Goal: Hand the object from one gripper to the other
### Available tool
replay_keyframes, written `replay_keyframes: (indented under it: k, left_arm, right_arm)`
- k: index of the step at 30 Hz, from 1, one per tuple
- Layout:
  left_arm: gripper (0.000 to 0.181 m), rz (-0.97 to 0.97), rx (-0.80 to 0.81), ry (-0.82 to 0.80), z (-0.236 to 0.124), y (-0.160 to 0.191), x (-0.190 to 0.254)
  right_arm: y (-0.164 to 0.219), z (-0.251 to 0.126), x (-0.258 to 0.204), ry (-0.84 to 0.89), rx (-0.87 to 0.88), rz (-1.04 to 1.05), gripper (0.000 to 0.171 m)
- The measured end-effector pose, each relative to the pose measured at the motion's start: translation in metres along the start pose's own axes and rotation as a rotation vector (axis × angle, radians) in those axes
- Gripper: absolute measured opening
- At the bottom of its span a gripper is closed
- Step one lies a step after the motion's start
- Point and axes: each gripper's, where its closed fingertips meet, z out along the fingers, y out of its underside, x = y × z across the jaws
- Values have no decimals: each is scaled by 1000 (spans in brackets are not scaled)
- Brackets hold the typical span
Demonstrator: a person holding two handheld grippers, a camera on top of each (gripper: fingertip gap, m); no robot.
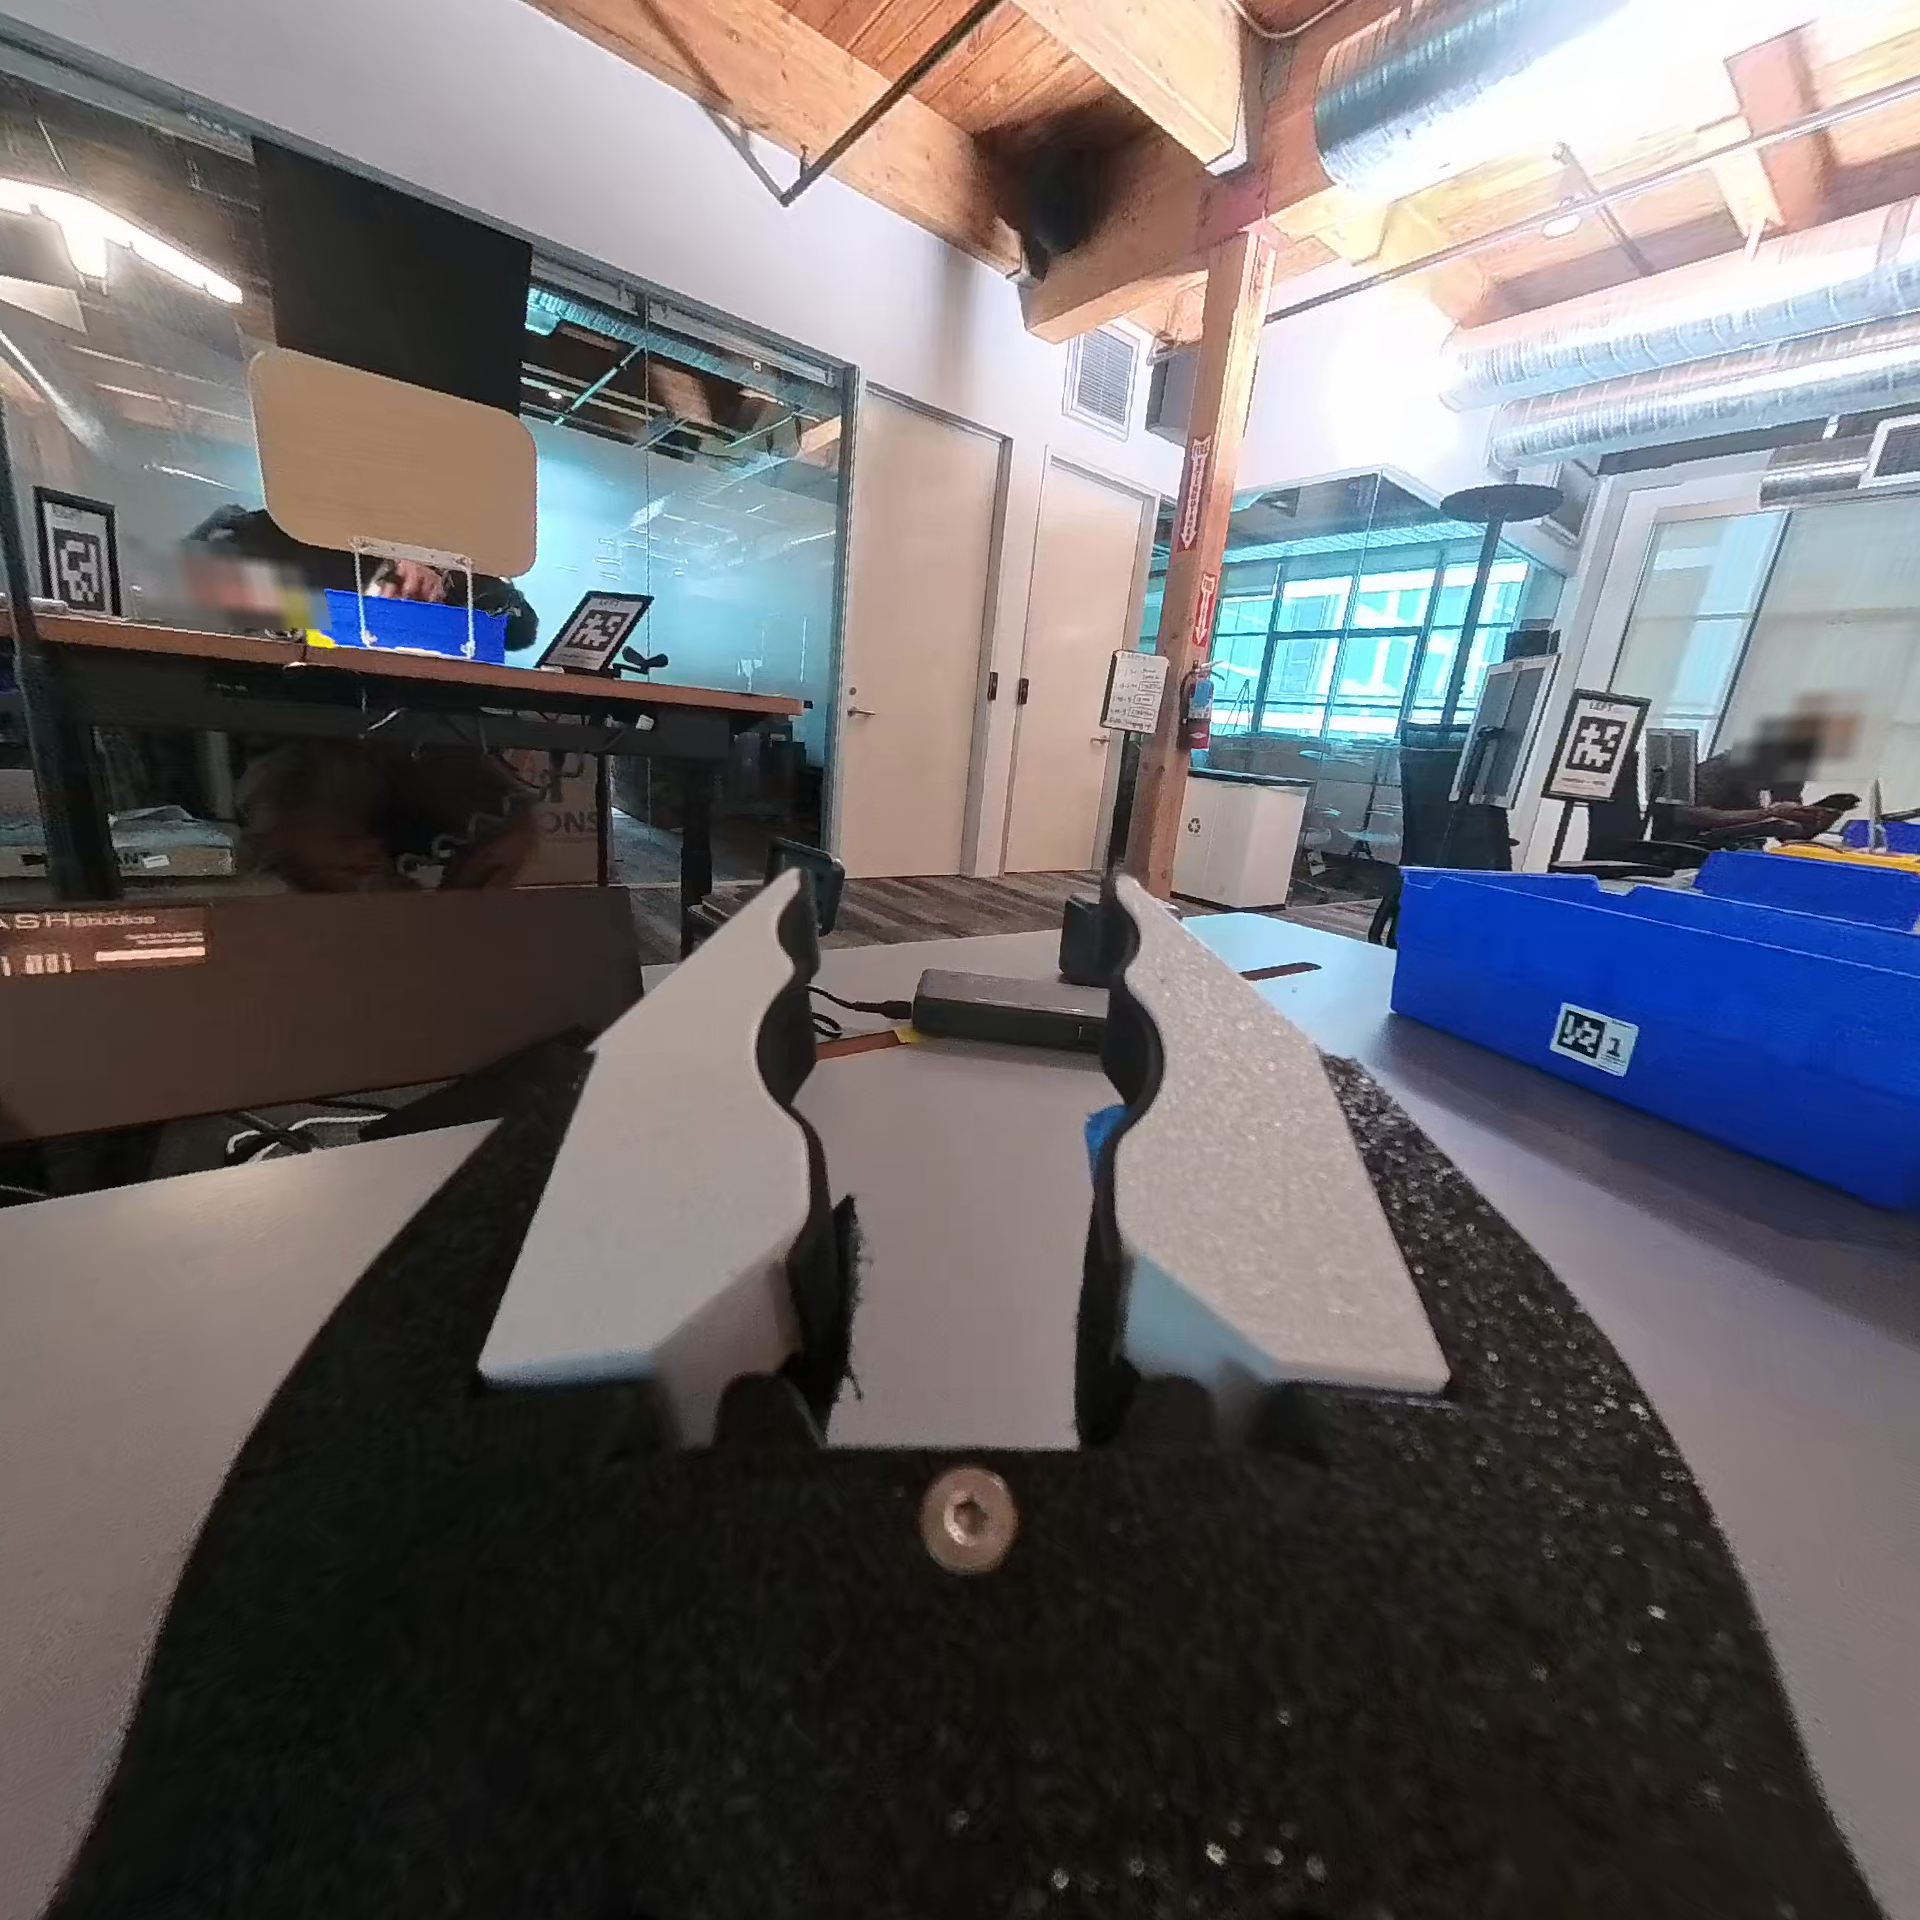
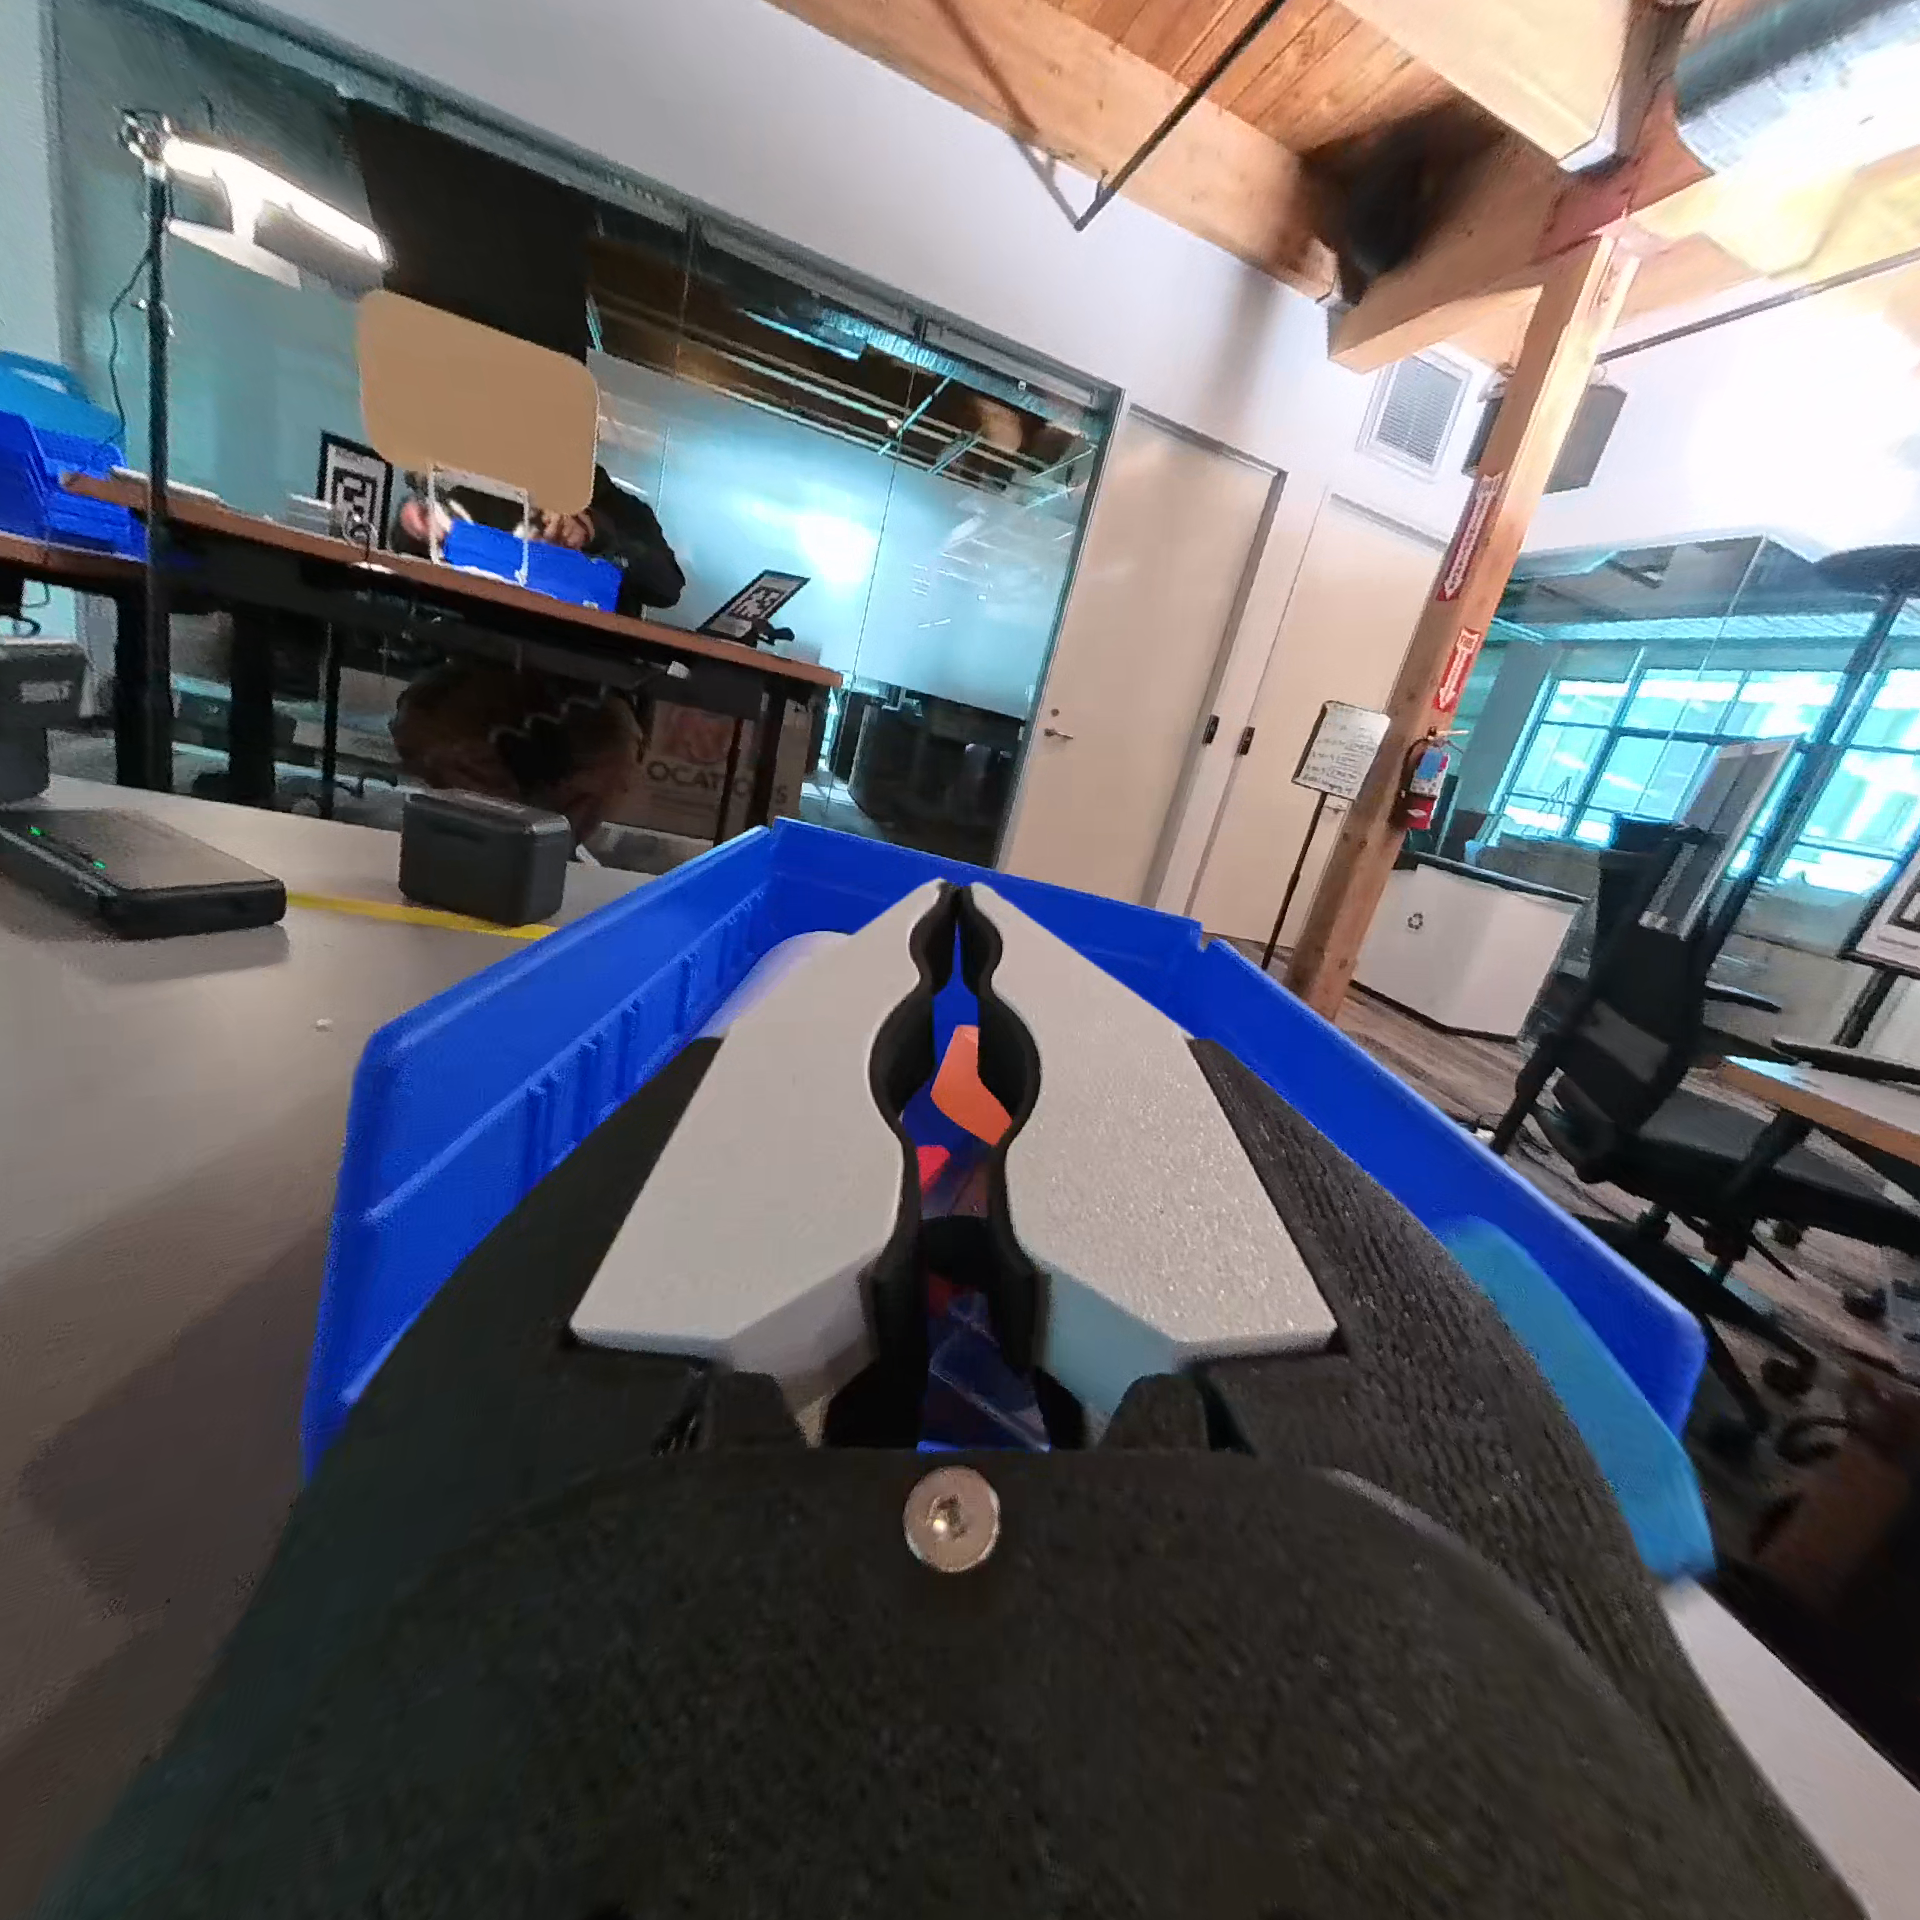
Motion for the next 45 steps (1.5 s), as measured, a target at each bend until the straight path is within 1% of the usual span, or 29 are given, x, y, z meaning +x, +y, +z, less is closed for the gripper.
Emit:
replay_keyframes:
  k: [3,4,7,9,11,13,15,16,18,20,22,24,26,28,30,31,32,33,34,35,37,38,39,40,43,45]
  left_arm:
    - [52,1,-7,1,1,1,0]
    - [52,3,-11,2,1,2,1]
    - [51,7,-16,4,1,2,1]
    - [51,8,-16,3,1,2,1]
    - [50,6,-13,3,1,2,1]
    - [49,5,-9,1,1,2,1]
    - [49,3,-6,1,0,1,0]
    - [49,3,-5,0,0,1,0]
    - [49,2,-5,0,0,1,0]
    - [49,0,-4,0,0,1,0]
    - [49,-6,0,-2,0,0,-1]
    - [49,-15,2,-4,0,0,-2]
    - [49,-22,4,-5,-1,0,-3]
    - [49,-26,4,-4,-1,0,-3]
    - [49,-23,5,-4,-1,0,-3]
    - [49,-22,7,-5,-1,-1,-3]
    - [49,-22,9,-5,-1,-1,-3]
    - [49,-23,12,-6,-2,-1,-3]
    - [49,-25,14,-6,-2,-2,-3]
    - [49,-28,16,-6,-2,-2,-3]
    - [49,-34,19,-5,-2,-2,-3]
    - [49,-37,21,-5,-3,-3,-4]
    - [49,-40,24,-5,-3,-3,-4]
    - [49,-44,26,-6,-4,-3,-3]
    - [50,-55,34,-6,-5,-5,-3]
    - [50,-63,37,-8,-5,-5,-5]
  right_arm:
    - [-1,4,-11,-53,14,-21,0]
    - [-7,3,-19,-74,34,-36,5]
    - [-39,-12,-55,-162,159,-67,5]
    - [-69,-30,-95,-261,264,-33,5]
    - [-92,-51,-148,-407,332,49,5]
    - [-105,-72,-211,-608,352,107,5]
    - [-110,-91,-261,-771,357,88,5]
    - [-110,-97,-276,-817,364,55,5]
    - [-106,-100,-285,-829,363,4,6]
    - [-99,-91,-267,-746,324,-8,7]
    - [-88,-84,-228,-608,248,7,7]
    - [-74,-93,-187,-531,174,15,7]
    - [-58,-107,-141,-440,102,-60,11]
    - [-41,-119,-84,-272,18,-178,27]
    - [-15,-134,-23,-86,-136,-282,47]
    - [3,-142,3,-15,-251,-307,56]
    - [19,-151,24,30,-361,-299,69]
    - [35,-158,38,47,-462,-244,76]
    - [52,-165,49,58,-569,-152,84]
    - [68,-170,54,56,-674,-43,87]
    - [93,-174,46,-12,-829,200,87]
    - [100,-173,42,-33,-875,274,88]
    - [102,-171,44,-30,-893,278,76]
    - [103,-170,45,-27,-910,258,57]
    - [100,-163,39,-51,-900,238,54]
    - [83,-154,30,-77,-819,223,54]
